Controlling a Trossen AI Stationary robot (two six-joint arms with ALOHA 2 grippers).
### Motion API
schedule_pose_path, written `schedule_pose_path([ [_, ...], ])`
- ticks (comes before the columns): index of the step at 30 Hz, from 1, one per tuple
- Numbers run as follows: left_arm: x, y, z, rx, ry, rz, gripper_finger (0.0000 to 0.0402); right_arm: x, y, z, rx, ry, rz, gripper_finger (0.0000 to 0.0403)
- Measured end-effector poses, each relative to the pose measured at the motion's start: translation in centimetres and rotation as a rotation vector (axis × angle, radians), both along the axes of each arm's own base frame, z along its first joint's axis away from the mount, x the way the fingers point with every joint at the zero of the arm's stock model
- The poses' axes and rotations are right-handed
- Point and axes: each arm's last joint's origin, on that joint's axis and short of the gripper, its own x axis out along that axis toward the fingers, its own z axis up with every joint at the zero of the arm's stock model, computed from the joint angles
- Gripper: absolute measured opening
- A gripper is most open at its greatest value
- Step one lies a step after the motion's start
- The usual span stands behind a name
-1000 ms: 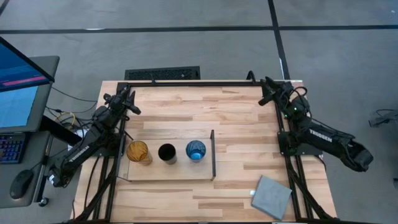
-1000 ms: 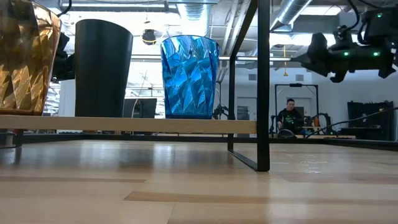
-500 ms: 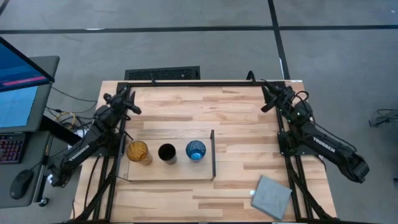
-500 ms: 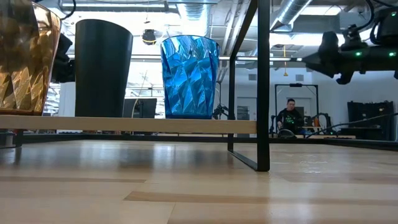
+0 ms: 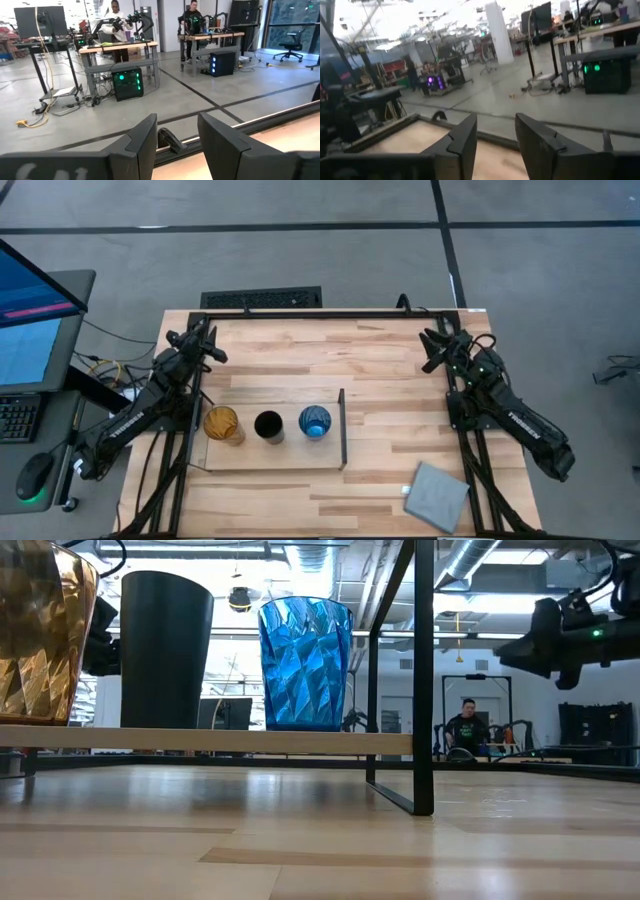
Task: Stack small to large cups/mugs on shelf
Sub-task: Return to Home Position
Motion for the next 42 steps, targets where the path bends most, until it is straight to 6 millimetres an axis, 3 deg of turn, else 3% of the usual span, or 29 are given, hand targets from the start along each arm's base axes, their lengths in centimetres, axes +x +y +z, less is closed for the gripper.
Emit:
schedule_pose_path([
  [9,0.0,0.0,0.0,0.000,-0.002,0.000,0.0135,-0.2,0.7,-0.2,0.148,0.129,0.036,0.0136],
  [14,0.0,0.0,0.0,-0.008,-0.019,0.000,0.0135,-0.7,1.3,-1.1,0.349,0.231,0.032,0.0134],
  [30,0.5,0.6,-1.2,-0.119,0.058,0.007,0.0135,-0.4,0.9,-1.7,0.382,0.292,0.013,0.0137],
  [42,0.4,0.4,-0.8,-0.104,0.036,0.017,0.0135,-0.2,0.8,-2.0,0.444,0.295,0.004,0.0134],
])
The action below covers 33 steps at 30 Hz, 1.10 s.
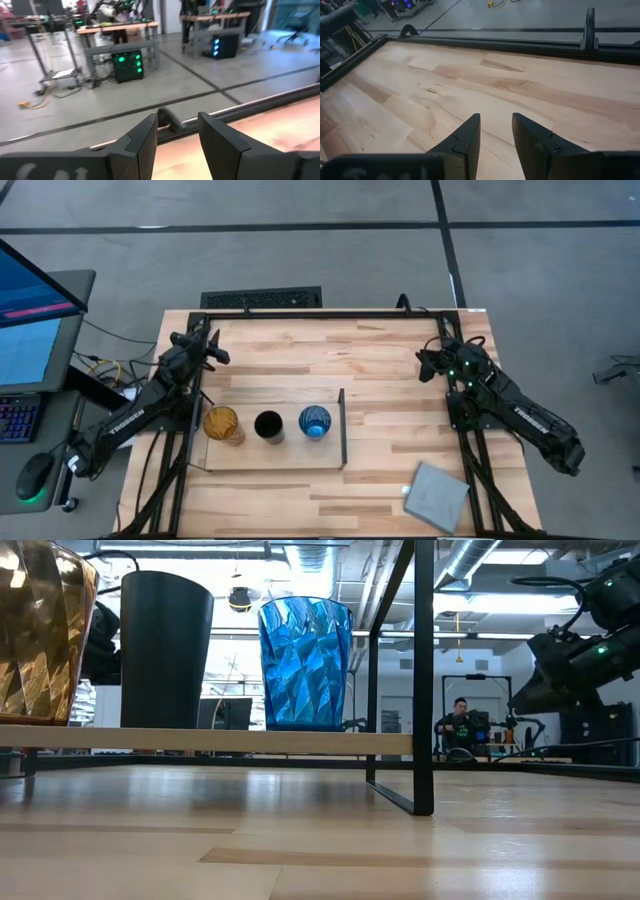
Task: Stack small to large cups/mugs on shelf
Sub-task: Return to Home Position
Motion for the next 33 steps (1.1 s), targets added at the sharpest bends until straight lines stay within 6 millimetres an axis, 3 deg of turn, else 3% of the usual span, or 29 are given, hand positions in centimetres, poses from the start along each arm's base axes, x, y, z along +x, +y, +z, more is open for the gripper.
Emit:
schedule_pose_path([
  [13,-0.7,-0.9,1.5,0.140,-0.105,-0.052,0.0135,0.0,0.0,0.0,-0.040,0.038,0.025,0.0134],
  [33,-0.2,-1.2,1.4,0.121,-0.127,-0.140,0.0135,0.0,0.0,0.0,-0.042,0.035,0.025,0.0136],
])
